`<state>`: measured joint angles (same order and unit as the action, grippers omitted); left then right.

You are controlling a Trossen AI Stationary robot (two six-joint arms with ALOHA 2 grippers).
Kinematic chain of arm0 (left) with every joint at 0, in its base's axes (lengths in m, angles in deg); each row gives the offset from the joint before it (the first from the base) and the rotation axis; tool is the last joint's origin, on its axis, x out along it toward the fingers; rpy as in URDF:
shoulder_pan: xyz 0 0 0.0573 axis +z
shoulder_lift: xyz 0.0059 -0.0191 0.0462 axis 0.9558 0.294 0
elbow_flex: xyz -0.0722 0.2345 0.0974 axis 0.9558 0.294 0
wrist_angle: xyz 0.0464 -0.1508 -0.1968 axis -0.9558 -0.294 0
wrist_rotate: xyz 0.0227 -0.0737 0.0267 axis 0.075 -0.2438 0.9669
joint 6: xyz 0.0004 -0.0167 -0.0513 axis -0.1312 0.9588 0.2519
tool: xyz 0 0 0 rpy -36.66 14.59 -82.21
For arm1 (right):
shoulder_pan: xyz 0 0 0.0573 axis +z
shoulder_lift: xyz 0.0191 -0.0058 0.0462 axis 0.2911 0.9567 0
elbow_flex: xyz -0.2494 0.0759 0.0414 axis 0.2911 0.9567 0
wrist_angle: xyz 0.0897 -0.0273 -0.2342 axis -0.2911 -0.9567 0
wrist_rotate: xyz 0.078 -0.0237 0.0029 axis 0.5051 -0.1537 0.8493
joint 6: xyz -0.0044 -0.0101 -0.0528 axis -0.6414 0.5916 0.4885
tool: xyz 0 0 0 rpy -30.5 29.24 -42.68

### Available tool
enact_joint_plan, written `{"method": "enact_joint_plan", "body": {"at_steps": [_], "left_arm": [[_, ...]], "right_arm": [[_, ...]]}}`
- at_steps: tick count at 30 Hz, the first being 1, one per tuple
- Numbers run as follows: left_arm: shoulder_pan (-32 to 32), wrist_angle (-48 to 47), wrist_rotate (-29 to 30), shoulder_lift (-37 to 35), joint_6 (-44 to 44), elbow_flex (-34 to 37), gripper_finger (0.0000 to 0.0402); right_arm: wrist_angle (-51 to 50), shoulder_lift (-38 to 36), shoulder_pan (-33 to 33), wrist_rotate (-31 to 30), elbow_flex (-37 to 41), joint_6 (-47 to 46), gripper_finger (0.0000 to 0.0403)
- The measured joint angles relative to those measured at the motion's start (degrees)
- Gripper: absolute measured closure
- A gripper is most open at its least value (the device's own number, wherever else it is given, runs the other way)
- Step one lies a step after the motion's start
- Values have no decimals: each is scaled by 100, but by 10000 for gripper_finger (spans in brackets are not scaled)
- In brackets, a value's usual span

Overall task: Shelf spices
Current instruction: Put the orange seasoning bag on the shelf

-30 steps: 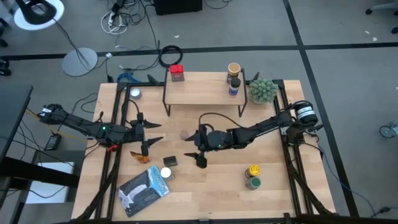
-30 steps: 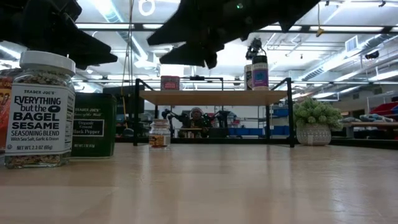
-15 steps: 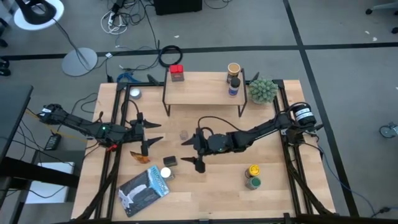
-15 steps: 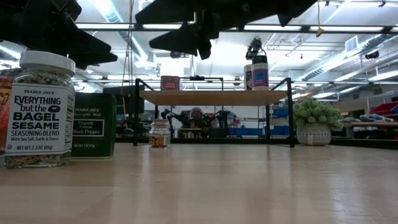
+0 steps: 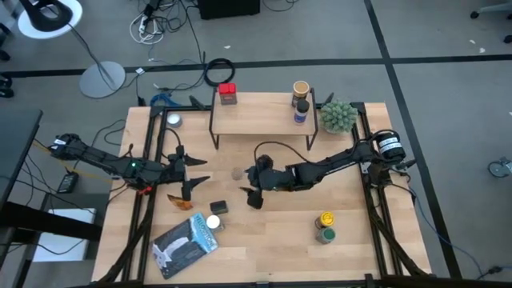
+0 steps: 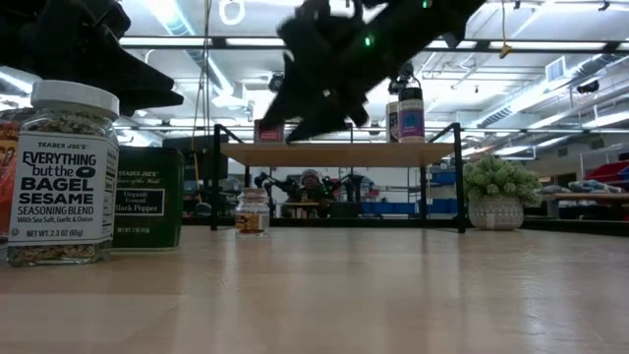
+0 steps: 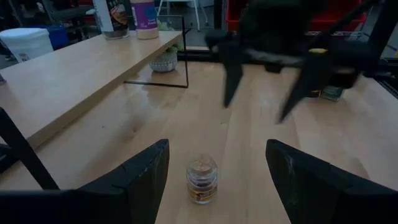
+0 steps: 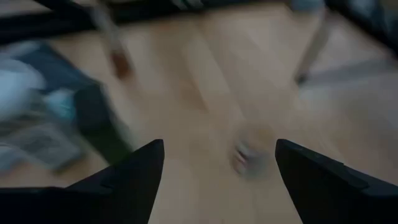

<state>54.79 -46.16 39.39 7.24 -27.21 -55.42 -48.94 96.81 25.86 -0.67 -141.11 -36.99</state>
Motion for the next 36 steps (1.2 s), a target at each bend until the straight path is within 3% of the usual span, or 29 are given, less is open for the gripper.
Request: {"method": "enact_joint_plan", "body": {"at_steps": [11, 36], "left_arm": [[0, 139, -1, 0, -40, -2, 129], [0, 1630, -30, -2, 87, -6, 129]], "right_arm": [[-1261, 0, 11, 50, 0, -426, 96], [-1138, 0, 114, 60, 0, -463, 96]]}}
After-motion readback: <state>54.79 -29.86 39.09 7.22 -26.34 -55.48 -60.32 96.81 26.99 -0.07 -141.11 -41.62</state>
